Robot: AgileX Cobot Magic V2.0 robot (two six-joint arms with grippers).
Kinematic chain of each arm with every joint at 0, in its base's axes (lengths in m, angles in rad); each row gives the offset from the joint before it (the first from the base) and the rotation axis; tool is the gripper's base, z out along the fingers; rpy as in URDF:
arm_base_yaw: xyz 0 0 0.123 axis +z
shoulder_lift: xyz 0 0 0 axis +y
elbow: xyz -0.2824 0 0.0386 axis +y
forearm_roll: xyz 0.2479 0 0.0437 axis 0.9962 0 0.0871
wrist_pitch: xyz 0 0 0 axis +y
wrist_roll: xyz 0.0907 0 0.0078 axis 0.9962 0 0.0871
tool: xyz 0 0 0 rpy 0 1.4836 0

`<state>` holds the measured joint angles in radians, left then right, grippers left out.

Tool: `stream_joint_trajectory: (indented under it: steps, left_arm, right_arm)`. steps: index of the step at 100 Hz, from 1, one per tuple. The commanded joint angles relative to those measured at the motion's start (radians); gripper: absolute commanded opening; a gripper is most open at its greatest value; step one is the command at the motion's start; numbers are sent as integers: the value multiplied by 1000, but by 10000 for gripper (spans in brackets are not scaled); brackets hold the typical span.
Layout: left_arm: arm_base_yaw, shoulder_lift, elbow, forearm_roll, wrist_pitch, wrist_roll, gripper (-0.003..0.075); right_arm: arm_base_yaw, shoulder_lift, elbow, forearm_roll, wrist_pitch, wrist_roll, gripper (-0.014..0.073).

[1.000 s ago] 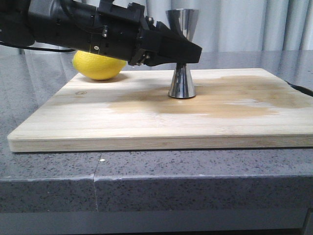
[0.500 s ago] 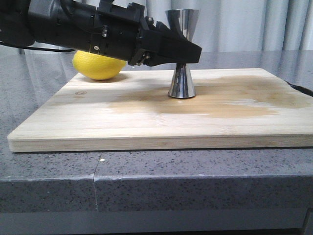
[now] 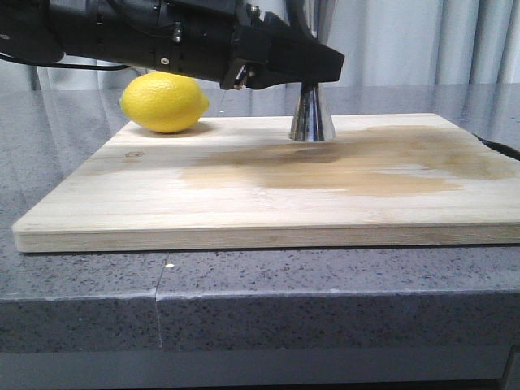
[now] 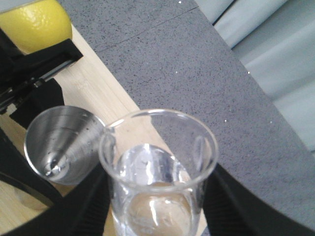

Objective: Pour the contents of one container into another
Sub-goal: 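Carry the beaker over the jigger cup and tilt it with the right gripper, then pour the clear liquid from the beaker into the jigger cup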

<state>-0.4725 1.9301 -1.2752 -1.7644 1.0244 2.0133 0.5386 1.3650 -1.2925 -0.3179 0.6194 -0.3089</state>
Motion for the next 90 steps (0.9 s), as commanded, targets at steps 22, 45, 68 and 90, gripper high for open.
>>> stream_joint_trajectory:
  steps: [22, 45, 68, 90]
  left_arm:
    - [-9, -52, -32, -77, 72, -2, 185]
    - [-9, -52, -32, -77, 72, -2, 185]
    - [-9, -52, -32, -77, 72, -2, 185]
    - [-9, -52, -32, -77, 72, -2, 185]
  right_arm:
    - [2, -30, -44, -23, -52, -192, 285]
    - [2, -30, -44, -24, -54, -320, 285]
    - [2, -30, -44, -28, -84, -396, 285]
    - [2, -30, -44, -28, -93, -479, 285]
